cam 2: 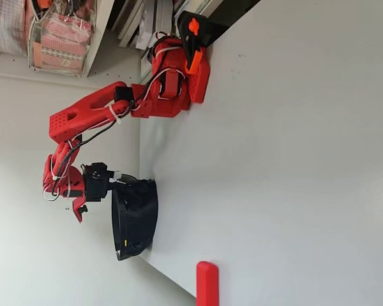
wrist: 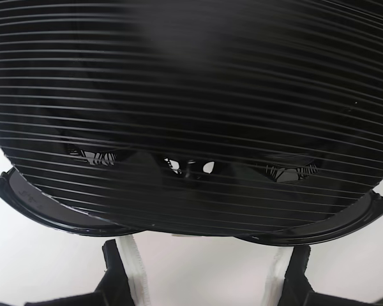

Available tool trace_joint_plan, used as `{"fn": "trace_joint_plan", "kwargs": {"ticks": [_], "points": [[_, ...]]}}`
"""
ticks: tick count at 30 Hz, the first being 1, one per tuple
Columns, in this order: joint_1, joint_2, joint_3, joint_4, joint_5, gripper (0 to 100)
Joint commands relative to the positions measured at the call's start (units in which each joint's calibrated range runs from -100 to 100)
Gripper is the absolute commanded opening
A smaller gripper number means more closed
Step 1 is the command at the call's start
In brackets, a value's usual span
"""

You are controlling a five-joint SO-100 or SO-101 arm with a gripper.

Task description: Place Meta Rayban sunglasses on black head mold for quality assessment

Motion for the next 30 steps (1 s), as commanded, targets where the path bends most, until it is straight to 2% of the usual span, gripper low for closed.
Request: {"fn": "trace_joint_plan", "kwargs": {"ticks": [1, 18, 30], "points": [[-0.6, -8.4, -5.7, 2.4, 0.0, 93], [0.5, -12.3, -5.4, 2.5, 1.2, 93], [-0.1, -16.4, 4.3, 2.5, -0.1, 93]]}}
